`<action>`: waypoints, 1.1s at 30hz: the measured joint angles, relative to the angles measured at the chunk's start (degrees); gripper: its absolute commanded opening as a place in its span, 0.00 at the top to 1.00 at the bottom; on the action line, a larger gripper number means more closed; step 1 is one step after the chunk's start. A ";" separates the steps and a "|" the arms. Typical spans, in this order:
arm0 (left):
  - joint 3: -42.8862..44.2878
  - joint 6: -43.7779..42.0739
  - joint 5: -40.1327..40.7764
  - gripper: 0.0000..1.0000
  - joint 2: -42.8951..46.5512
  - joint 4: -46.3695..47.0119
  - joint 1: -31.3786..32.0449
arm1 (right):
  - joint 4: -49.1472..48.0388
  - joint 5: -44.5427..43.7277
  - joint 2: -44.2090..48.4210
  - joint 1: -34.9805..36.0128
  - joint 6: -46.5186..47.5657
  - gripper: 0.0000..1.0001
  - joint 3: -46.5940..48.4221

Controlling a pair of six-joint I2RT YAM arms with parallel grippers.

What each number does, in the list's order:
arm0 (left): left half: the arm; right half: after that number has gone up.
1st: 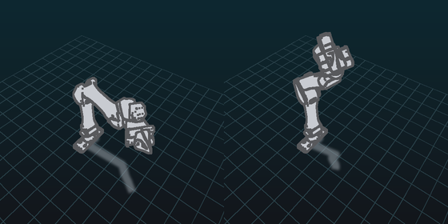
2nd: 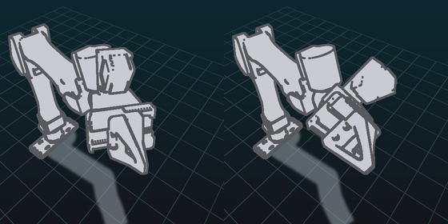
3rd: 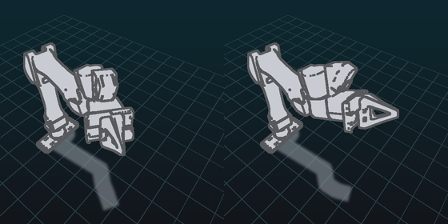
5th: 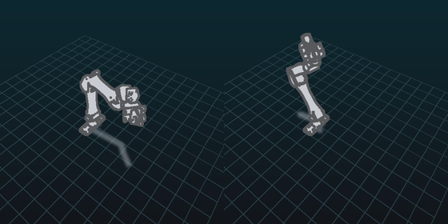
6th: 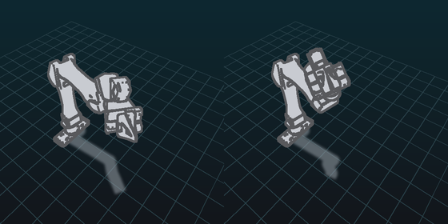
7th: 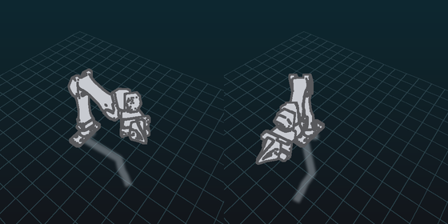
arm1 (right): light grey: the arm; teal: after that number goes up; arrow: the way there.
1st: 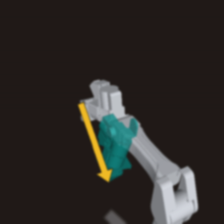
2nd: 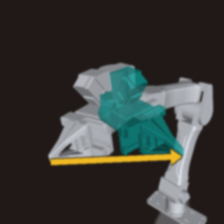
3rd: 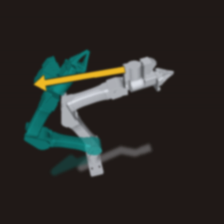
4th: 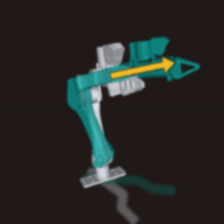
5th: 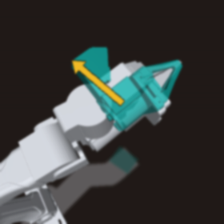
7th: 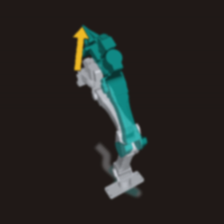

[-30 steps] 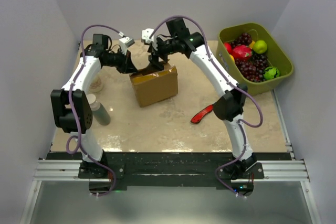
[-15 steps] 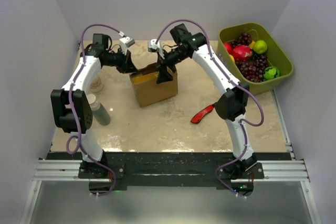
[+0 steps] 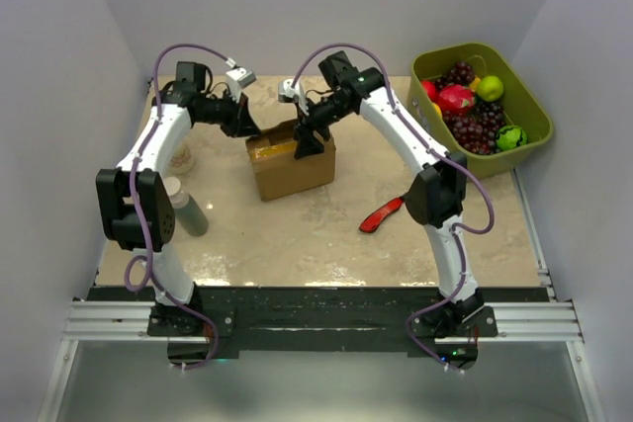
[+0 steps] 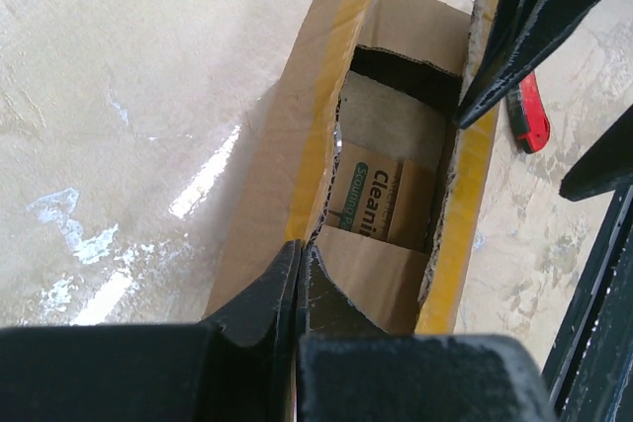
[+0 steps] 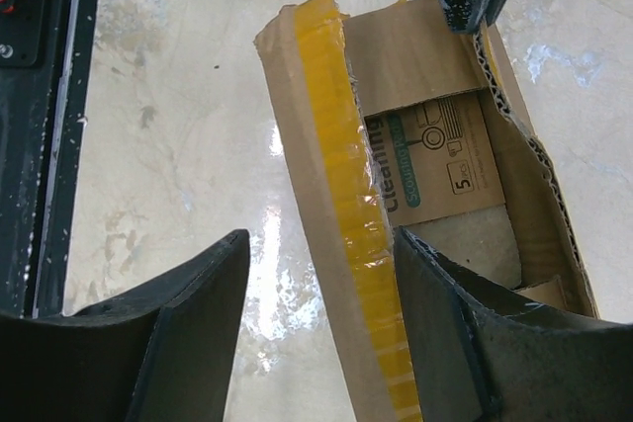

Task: Unpack the express box

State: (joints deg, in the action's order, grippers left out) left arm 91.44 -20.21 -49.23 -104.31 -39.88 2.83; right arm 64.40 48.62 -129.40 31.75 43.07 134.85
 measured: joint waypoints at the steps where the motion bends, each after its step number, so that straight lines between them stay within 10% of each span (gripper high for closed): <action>1: 0.04 -0.11 0.00 1.00 0.00 -0.09 0.09 | -0.48 -0.15 0.00 0.00 -0.20 0.29 -0.24; 6: 0.07 -0.39 0.33 1.00 0.00 -0.15 0.31 | -4.79 -2.32 0.02 0.00 -1.70 0.25 -3.06; 19: 0.07 -0.22 1.46 1.00 0.00 0.02 0.90 | -4.85 -4.07 1.25 0.02 -0.87 0.70 -4.09; 26: 0.04 1.88 0.15 1.00 -0.02 0.83 1.09 | -8.79 -10.16 16.06 4.66 9.20 1.00 -25.40; 33: -0.20 3.98 -2.08 1.00 -0.07 1.44 1.55 | -30.40 -22.27 33.62 10.12 13.57 1.00 -52.78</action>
State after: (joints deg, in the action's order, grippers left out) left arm 91.24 -16.23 -51.31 -104.38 -38.44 4.38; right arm 34.00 26.35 -95.79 41.87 56.64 82.06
